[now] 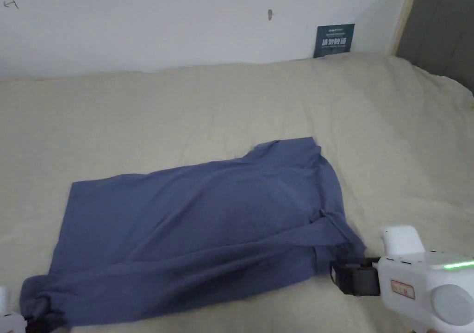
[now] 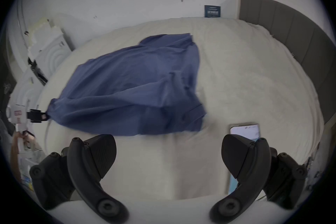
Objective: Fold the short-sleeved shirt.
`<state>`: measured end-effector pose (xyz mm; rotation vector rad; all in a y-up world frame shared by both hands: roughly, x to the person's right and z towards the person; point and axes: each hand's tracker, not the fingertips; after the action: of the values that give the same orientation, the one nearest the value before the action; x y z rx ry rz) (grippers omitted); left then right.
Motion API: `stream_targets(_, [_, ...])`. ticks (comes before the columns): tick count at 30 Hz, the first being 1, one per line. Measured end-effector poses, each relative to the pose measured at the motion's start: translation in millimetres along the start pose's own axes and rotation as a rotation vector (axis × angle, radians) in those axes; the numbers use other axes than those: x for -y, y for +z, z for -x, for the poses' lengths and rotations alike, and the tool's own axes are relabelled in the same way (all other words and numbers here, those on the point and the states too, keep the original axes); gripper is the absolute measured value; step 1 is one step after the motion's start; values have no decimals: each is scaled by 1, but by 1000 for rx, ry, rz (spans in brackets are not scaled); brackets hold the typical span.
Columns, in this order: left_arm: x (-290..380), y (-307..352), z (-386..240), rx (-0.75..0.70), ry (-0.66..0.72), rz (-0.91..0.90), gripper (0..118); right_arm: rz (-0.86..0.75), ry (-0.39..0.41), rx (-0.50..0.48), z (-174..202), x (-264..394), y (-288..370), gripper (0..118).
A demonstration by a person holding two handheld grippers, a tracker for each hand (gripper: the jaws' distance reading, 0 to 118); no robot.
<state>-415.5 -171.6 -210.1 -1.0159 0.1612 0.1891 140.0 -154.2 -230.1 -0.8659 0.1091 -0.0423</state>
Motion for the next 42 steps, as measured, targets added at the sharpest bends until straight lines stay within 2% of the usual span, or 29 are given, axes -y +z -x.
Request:
stream_targets(1, [0, 0, 0, 3, -4, -8, 6, -7, 17, 18, -2, -1, -4, 118])
stream_targets(6, [-3, -3, -8, -36, -54, 16, 6, 36, 7, 69, -17, -9, -39, 118])
stream_targets(8, [-4, -4, -8, -36, -43, 21, 6, 47, 46, 127, -22, -10, -53, 118])
stream_targets(10, [-4, -5, -8, -37, -40, 22, 6, 9, 124, 94, -18, -7, -59, 118])
stream_targets(12, [-5, -6, -8, -36, -44, 27, 6, 68, 137, 109, -9, -6, -72, 118])
stream_targets(15, [-4, -6, -9, -38, -51, 35, 6, 169, 103, 86, -4, 2, -94, 118])
stream_targets(18, [-4, -6, -9, -38, -56, 40, 6, 123, 31, 80, -6, 3, -91, 118])
stream_targets(20, [-4, -6, -9, -38, -63, 41, 6, 139, 32, 74, -4, 0, -89, 115])
stream_targets(22, [-2, -6, -6, -43, -71, 47, 6, 133, 45, 57, -2, -2, -81, 98])
stream_targets(23, [5, -3, -5, -45, -73, 46, 6, 116, 57, 55, -5, -4, -79, 84])
stream_targets(24, [16, 2, -3, -45, -78, 45, 6, 105, 64, 41, -7, -5, -75, 54])
stream_targets(25, [9, 2, -13, -45, -82, 46, 6, 103, 67, 25, -7, -7, -71, 29])
stream_targets(26, [13, 5, -20, -41, -84, 45, 6, 90, 51, 1, -6, -10, -69, 24])
stream_targets(27, [26, 12, -28, -35, -86, 41, 6, 112, 53, 24, -5, -13, -71, 15])
stream_targets(28, [40, 19, -36, -41, -82, 36, 6, 138, 86, -3, -3, -13, -71, 15])
stream_targets(29, [26, 12, -25, -38, -71, 34, 6, 124, 81, 18, 2, -14, -68, 15])
stream_targets(31, [31, 17, -29, -35, -71, 34, 6, 109, 138, 12, 11, -17, -58, 15])
stream_targets(32, [40, 23, -36, -34, -80, 28, 6, 84, 135, 30, 13, -18, -52, 15])
stream_targets(33, [18, 21, -13, -33, -91, 11, 6, 100, 131, -1, 9, -21, -47, 15])
stream_targets(35, [28, 36, -7, -29, -89, -3, 6, 33, 147, 52, 9, -22, -35, 15])
stream_targets(36, [39, 47, -6, -25, -81, -11, 6, 45, 169, 43, 8, -22, -30, 15])
stream_targets(37, [12, 36, -4, -14, -64, -14, 6, 18, 151, 62, 7, -21, -23, 15])
stream_targets(38, [6, 37, -2, -4, -57, -16, 6, 40, 131, 36, 3, -22, -19, 15])
stream_targets(40, [24, 58, -2, -17, -82, -45, 6, 19, 78, 6, -5, -20, -8, 15])
stream_targets(42, [11, 68, -4, -15, -87, -55, 6, 10, 83, 10, -9, -16, 2, 15])
